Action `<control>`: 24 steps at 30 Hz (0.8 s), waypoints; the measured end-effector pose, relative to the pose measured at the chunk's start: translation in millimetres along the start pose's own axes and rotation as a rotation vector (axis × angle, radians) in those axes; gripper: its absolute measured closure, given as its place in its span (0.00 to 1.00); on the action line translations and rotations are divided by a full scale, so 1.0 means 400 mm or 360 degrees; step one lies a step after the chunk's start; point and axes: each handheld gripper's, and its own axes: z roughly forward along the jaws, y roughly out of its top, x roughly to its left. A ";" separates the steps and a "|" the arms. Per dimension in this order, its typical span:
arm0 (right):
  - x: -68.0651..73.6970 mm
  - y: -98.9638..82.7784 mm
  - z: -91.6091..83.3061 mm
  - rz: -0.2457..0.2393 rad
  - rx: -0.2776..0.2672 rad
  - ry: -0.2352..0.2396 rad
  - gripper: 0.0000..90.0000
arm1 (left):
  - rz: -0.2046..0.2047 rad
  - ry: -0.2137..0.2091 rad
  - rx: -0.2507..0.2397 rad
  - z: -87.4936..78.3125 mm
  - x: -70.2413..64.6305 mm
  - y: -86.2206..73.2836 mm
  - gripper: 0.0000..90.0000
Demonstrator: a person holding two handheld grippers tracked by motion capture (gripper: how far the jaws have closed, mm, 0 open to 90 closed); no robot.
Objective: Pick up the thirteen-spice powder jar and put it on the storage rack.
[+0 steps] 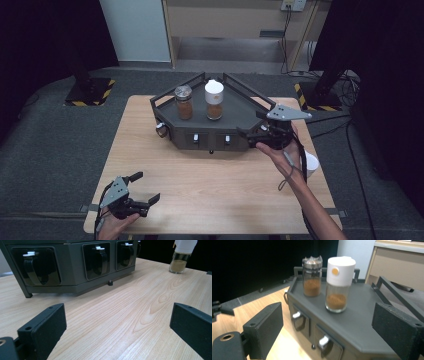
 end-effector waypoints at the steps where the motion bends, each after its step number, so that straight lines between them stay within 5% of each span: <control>1: 0.002 -0.007 -0.010 0.0000 0.0004 -0.0002 0.11 | 0.0000 0.0000 0.0001 0.000 0.000 0.000 0.00; 24: 0.064 -0.200 -0.206 0.0038 0.0032 -0.0068 0.10 | 0.0005 -0.0007 0.0007 0.001 0.000 0.001 0.00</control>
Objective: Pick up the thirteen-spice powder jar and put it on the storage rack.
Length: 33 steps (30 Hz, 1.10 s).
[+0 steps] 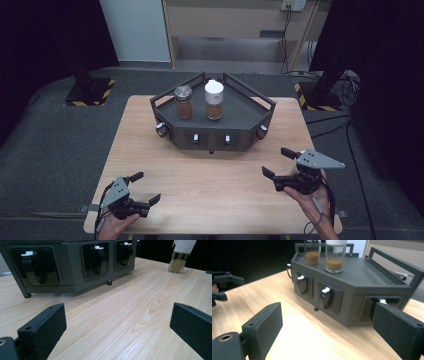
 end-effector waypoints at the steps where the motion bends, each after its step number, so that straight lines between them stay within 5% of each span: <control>1: 0.004 -0.010 -0.008 0.0001 -0.0001 -0.0008 0.10 | 0.0001 0.0000 0.0001 0.000 0.000 0.000 0.00; 14: 0.031 -0.106 -0.067 0.0031 0.0006 -0.0035 0.09 | 0.0000 -0.0007 0.0001 0.001 0.001 0.000 0.00; 33: 0.031 -0.207 -0.066 0.0087 0.0008 -0.0033 0.07 | 0.0010 -0.0012 0.0001 0.001 0.001 0.001 0.00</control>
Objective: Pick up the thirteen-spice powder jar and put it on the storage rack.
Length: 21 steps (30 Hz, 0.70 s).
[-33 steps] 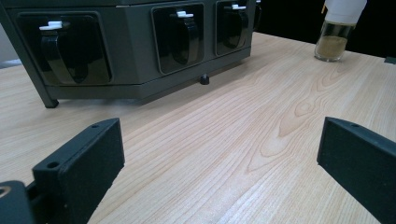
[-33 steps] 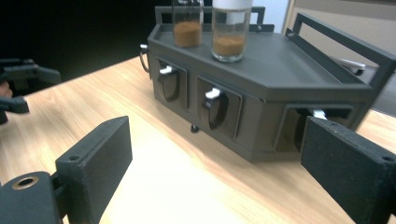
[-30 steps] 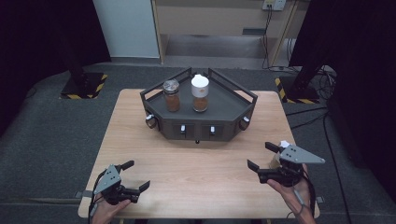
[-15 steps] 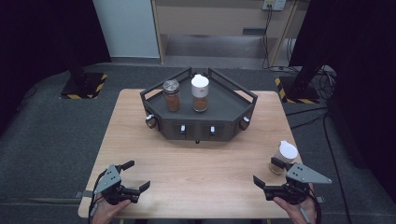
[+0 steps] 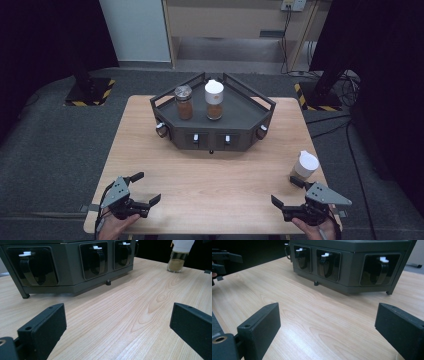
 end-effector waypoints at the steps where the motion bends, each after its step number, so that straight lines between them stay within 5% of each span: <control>1: 0.000 -0.003 0.000 0.0007 0.0000 -0.0002 0.07 | 0.0001 0.0000 -0.0001 0.000 0.000 0.000 0.00; 21: -0.007 -0.027 -0.003 -0.0006 -0.0049 0.0003 0.07 | 0.0007 -0.0007 -0.0002 0.000 -0.001 0.001 0.00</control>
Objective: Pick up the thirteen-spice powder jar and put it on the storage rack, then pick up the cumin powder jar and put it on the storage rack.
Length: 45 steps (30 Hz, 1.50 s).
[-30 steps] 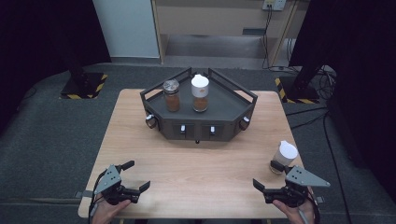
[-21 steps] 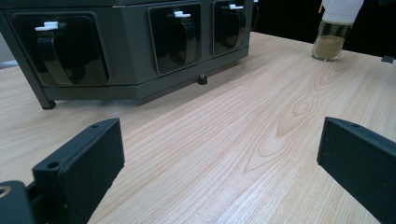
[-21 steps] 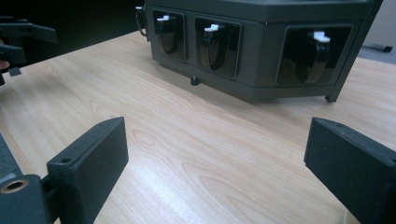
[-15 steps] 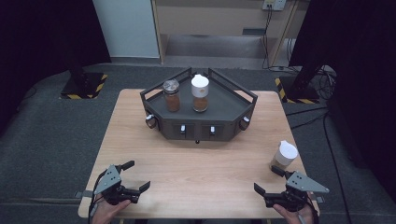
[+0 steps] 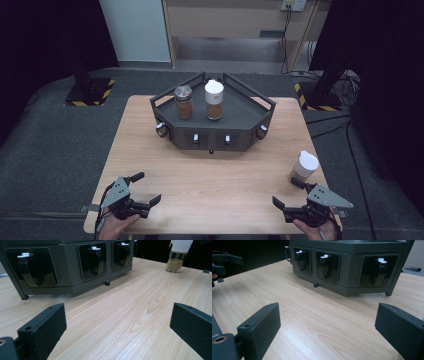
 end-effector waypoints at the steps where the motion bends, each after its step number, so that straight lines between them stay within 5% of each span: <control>1: -0.001 0.000 0.000 0.0002 0.0000 0.0002 0.07 | 0.0000 0.0001 0.0003 0.000 0.000 0.000 0.00; 45: 0.006 0.039 -0.034 0.0038 -0.0018 -0.0042 0.06 | 0.0013 -0.0014 0.0029 0.005 -0.002 0.006 0.00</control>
